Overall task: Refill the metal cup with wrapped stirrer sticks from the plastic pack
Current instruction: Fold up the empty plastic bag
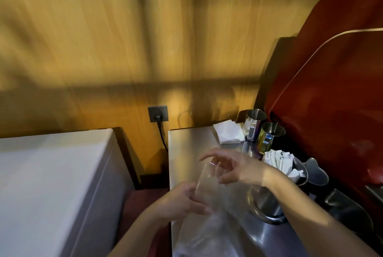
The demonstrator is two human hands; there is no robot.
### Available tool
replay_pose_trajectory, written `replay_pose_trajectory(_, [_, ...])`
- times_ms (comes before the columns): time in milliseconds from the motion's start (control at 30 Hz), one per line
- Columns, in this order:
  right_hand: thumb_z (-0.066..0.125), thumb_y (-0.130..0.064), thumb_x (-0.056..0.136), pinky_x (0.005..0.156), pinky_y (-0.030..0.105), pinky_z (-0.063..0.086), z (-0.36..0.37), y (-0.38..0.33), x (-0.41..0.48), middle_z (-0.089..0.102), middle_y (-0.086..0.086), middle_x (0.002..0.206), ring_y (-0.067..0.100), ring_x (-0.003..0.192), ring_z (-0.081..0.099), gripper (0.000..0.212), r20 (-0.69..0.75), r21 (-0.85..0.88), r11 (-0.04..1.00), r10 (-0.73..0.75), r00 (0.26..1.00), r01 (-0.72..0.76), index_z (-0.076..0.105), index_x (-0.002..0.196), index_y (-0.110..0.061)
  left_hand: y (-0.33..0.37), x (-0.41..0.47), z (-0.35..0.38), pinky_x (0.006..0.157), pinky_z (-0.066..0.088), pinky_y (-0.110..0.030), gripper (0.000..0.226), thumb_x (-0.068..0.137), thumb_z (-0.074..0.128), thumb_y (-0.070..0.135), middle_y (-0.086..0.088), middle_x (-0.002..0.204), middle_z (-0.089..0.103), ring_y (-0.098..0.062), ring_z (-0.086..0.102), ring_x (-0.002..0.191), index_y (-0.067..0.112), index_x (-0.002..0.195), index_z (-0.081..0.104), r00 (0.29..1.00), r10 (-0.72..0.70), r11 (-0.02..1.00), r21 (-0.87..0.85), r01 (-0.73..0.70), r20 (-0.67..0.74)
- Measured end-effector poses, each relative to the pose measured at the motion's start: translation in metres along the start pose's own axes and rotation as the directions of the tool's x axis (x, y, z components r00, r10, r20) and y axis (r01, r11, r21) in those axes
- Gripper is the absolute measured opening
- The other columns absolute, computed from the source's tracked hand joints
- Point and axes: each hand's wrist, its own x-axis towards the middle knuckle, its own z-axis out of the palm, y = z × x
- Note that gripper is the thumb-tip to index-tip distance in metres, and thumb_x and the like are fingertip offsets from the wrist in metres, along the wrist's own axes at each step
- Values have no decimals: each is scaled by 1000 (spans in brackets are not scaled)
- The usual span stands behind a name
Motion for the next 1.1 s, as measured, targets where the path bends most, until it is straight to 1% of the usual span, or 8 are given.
replay_pose_trajectory(233, [70, 1, 75, 76, 43, 50, -6, 22, -10, 64, 16, 99, 25, 84, 64, 64, -192, 140, 985, 128, 973, -102, 45, 129, -20, -14, -2, -14, 60, 55, -26, 15, 72, 69, -4, -15, 79, 74, -22, 69, 71, 6, 83, 69, 941, 95, 976, -157, -153, -324])
replay_pose_trajectory(433, [78, -22, 61, 69, 34, 53, 13, 43, -6, 66, 8, 89, 15, 76, 67, 80, -290, 287, 950, 208, 934, -122, 40, 131, -24, -22, 4, -28, 72, 58, -50, 43, 60, 81, 8, -20, 90, 73, -39, 69, 85, -4, 95, 60, 907, 67, 887, -390, -245, -416])
replay_pose_trajectory(533, [78, -12, 68, 63, 26, 50, 28, 51, -1, 54, 5, 84, 12, 71, 59, 86, -357, 331, 940, 203, 912, -79, 33, 136, -38, -25, 12, -29, 59, 56, -33, 40, 58, 82, 11, -12, 82, 72, -21, 68, 71, 0, 89, 60, 868, 0, 875, -420, -240, -497])
replay_pose_trajectory(633, [68, 3, 76, 60, 24, 45, 37, 57, 3, 43, 0, 81, 9, 64, 46, 82, -423, 362, 932, 143, 895, 23, 37, 134, -45, -30, 19, -31, 60, 58, -37, 38, 69, 71, 0, -20, 94, 71, -27, 69, 76, -1, 105, 58, 850, -1, 867, -424, -262, -527])
replay_pose_trajectory(700, [65, 6, 77, 61, 17, 44, 39, 61, 7, 51, -7, 87, 4, 69, 49, 65, -435, 343, 939, 169, 884, -10, 51, 128, -32, -34, 21, -33, 72, 58, -46, 46, 69, 71, -4, -25, 103, 67, -34, 67, 85, 1, 111, 51, 821, -62, 885, -411, -217, -567])
replay_pose_trajectory(800, [65, 10, 75, 53, 10, 42, 43, 73, 13, 64, 3, 90, -2, 60, 53, 33, -437, 316, 945, 223, 871, -84, 67, 103, -7, -47, 24, -33, 64, 55, -39, 67, 67, 74, -5, -15, 103, 64, -30, 67, 85, 20, 115, 35, 769, -160, 923, -370, -105, -618])
replay_pose_trajectory(900, [65, 11, 74, 53, 12, 43, 47, 91, 18, 64, 15, 103, 11, 67, 52, 35, -477, 383, 918, 292, 829, -103, 66, 90, -20, -62, 30, -32, 61, 54, -37, 74, 66, 73, -7, -12, 98, 61, -28, 64, 82, 26, 117, 31, 735, -165, 952, -302, -56, -658])
replay_pose_trajectory(1100, [63, 0, 76, 61, 31, 49, 43, 122, 41, 60, 15, 104, 20, 71, 56, 34, -515, 429, 883, 413, 751, -191, 62, 91, -31, -68, 63, -35, 57, 54, -23, 49, 76, 63, -8, -13, 93, 62, -15, 66, 70, 6, 121, 49, 813, -143, 976, -216, 21, -565])
